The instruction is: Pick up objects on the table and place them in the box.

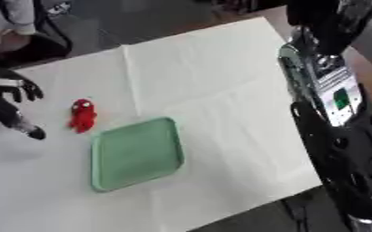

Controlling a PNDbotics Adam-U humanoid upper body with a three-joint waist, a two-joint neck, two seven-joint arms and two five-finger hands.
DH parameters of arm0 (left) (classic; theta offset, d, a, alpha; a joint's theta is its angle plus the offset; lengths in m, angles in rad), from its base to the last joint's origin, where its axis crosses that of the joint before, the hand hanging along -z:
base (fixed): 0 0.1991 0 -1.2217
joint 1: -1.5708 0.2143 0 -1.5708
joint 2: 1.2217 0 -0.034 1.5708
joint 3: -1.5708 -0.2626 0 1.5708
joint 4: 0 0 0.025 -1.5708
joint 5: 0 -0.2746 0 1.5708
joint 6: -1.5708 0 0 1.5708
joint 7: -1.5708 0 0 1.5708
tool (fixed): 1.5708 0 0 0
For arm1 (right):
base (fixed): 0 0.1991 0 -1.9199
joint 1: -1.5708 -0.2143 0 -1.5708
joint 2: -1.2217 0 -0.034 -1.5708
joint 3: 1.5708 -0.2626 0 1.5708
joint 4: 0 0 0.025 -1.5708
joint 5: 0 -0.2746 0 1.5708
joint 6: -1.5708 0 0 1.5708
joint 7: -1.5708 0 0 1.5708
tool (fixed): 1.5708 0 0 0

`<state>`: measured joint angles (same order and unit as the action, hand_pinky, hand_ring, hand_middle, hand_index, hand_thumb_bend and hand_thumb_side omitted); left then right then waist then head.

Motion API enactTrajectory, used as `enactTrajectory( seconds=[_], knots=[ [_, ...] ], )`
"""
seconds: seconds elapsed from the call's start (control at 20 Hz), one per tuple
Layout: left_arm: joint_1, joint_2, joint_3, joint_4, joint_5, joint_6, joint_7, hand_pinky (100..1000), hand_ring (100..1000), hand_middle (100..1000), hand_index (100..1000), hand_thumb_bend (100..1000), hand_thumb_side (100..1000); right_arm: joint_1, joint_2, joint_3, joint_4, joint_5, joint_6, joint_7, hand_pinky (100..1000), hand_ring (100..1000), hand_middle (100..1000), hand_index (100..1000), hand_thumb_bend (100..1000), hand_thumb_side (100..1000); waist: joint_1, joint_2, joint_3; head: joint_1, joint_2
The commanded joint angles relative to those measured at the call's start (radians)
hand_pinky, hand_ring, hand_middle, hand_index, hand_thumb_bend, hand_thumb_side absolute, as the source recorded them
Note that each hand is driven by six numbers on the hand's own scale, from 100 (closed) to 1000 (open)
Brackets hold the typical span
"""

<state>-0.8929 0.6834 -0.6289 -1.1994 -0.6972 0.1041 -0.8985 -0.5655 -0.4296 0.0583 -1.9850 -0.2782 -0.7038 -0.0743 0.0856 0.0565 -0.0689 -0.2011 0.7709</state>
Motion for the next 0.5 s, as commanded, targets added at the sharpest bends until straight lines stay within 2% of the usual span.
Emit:
enactTrajectory(
  seconds=[0.05, 0.35, 0.45, 0.5],
  knots=[
    [-0.010, 0.012, -0.007, -0.003, -0.046, -0.045, -0.005, 621, 780, 842, 915, 858, 480, -0.021, -0.001, -0.008, -0.015, 0.004, 0.000, -0.007, 209, 365, 420, 477, 100, 504, -0.001, -0.012, -0.002, 0.011, -0.001],
    [0.009, -0.003, -0.004, -0.004, -0.128, -0.102, 0.068, 624, 785, 861, 922, 809, 527, -0.024, 0.001, -0.006, -0.015, 0.006, -0.001, -0.010, 209, 365, 419, 477, 100, 504, -0.002, -0.010, -0.005, 0.017, -0.001],
    [0.009, -0.010, 0.005, 0.000, -0.149, -0.109, 0.112, 640, 796, 880, 926, 800, 547, -0.024, 0.001, -0.005, -0.015, 0.005, -0.001, -0.009, 209, 365, 419, 477, 100, 504, -0.002, -0.009, -0.005, 0.018, -0.001],
    [0.011, -0.015, 0.011, 0.007, -0.159, -0.109, 0.137, 664, 819, 920, 950, 794, 563, -0.024, 0.001, -0.005, -0.015, 0.004, -0.001, -0.008, 209, 365, 419, 477, 100, 504, -0.002, -0.009, -0.005, 0.020, -0.001]
  ],
)
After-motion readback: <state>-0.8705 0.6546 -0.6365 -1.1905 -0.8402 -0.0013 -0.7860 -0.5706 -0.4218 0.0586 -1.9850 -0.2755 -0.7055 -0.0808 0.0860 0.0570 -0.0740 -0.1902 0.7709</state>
